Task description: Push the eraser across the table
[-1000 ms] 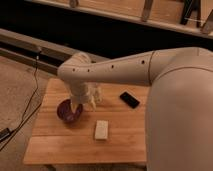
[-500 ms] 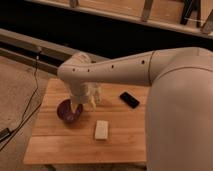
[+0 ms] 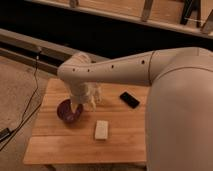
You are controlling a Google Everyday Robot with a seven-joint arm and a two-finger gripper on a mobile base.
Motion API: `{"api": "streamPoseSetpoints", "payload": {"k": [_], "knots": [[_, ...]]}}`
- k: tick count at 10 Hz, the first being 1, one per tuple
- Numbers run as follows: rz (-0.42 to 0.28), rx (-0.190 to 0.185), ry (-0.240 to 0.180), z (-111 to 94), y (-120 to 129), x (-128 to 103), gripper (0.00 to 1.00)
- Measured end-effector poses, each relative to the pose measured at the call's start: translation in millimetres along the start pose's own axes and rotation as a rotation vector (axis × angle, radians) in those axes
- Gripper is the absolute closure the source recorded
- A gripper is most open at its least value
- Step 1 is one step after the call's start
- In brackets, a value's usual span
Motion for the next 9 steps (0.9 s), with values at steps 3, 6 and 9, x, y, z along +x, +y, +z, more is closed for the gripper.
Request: {"api": "streamPoseSetpoints", "payload": {"k": [3,6,9], "knots": [[0.01,0.01,-0.005,-3,-6,0,0.35],[0.087,0.072,-0.032,-15,-50,-7,0.35],[0.181,0.115,-0.044,-18,-89,-9,0.35]]}}
